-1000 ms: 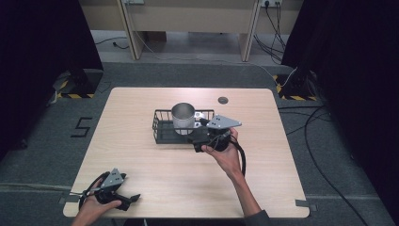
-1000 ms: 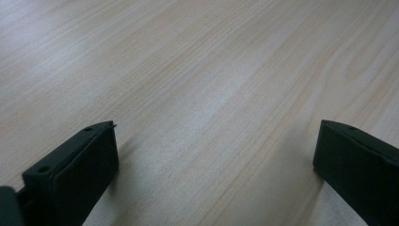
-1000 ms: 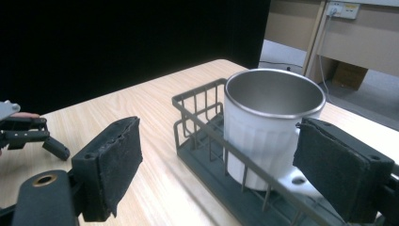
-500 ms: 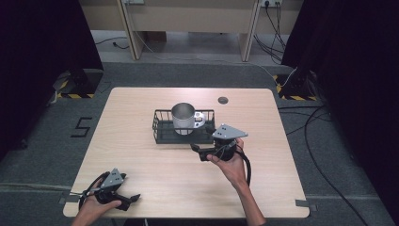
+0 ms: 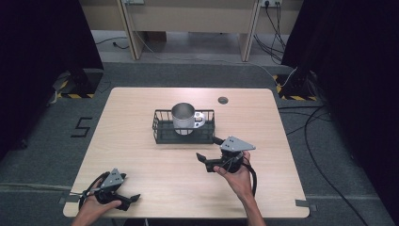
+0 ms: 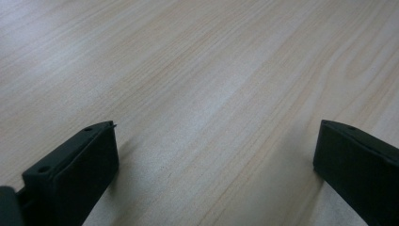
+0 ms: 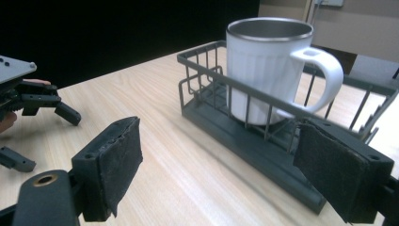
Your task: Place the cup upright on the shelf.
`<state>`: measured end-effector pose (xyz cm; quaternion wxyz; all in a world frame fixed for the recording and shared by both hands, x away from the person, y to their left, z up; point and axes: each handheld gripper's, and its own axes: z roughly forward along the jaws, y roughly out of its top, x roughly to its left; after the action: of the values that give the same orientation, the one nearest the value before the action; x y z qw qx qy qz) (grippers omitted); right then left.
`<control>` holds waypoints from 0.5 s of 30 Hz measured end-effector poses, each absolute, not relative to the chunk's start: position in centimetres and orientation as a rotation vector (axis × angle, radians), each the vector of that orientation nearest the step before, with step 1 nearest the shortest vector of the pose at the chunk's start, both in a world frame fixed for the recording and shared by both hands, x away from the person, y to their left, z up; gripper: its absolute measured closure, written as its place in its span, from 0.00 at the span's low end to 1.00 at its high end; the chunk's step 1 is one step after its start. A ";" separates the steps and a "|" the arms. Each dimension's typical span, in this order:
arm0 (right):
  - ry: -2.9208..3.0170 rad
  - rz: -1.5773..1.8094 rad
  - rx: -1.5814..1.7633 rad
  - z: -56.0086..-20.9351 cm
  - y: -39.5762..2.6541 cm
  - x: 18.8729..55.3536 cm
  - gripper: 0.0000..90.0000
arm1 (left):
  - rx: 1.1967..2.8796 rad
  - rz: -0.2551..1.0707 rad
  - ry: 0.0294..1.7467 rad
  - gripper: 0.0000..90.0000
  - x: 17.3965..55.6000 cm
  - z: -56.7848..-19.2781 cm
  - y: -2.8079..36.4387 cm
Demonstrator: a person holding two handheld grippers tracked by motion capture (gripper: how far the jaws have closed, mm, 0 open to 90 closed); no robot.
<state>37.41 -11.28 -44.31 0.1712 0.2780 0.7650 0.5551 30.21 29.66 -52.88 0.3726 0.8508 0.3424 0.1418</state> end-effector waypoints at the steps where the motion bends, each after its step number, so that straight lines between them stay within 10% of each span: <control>1: 2.172 1.573 0.791 -44.5 -11.4 37.3 0.17 | 2.180 0.363 0.877 0.00 30.2 -52.9 29.7; 15: 2.209 1.523 0.842 -46.4 -12.7 36.2 0.17 | 2.181 0.363 0.876 0.00 30.2 -52.9 29.7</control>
<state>36.19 -12.70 -46.41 0.1639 0.2952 0.7749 0.5343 30.20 29.66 -52.88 0.3723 0.8511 0.3419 0.1418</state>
